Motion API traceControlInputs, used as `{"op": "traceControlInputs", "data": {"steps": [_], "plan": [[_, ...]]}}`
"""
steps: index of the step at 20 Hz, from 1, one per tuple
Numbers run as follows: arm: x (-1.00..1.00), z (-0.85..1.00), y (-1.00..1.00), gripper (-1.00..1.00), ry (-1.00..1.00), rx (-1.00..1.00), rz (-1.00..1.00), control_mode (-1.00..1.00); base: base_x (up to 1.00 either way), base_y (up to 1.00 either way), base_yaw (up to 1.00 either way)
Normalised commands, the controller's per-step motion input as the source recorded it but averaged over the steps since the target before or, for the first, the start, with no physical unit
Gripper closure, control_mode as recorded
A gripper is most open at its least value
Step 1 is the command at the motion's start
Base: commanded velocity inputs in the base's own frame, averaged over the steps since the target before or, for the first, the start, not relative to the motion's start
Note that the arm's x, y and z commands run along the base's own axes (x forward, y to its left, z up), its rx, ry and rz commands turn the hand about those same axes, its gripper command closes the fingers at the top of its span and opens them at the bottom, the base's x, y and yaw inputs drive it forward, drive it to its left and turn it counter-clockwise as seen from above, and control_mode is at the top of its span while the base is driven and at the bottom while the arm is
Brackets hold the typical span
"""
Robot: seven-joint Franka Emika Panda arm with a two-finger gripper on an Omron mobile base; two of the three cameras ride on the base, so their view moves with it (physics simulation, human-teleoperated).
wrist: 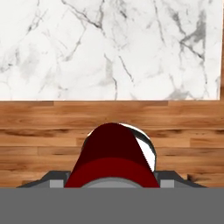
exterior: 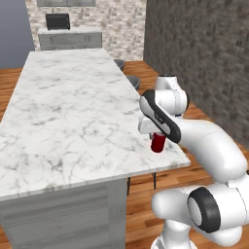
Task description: Four empty soda cans are scattered around the kitchen. Gather all the cans and cluster them next to the stove for recycling.
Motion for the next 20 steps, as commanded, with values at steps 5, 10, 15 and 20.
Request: {"op": "traceControlInputs", "data": {"steps": [5,10,15,20], "plan": [[0.0,0.0,0.0,1.0,0.0,0.0,0.0,1.0,-0.59,0.07,0.0],[0.0,0.0,0.0,1.0,0.0,0.0,0.0,1.0,-0.75,0.32,0.0],[0.0,0.0,0.0,1.0,0.0,0.0,0.0,1.0,-0.69,0.56,0.0],[0.0,0.0,0.0,1.0,0.0,0.0,0.0,1.0,-0.49,0.81,0.0]]}}
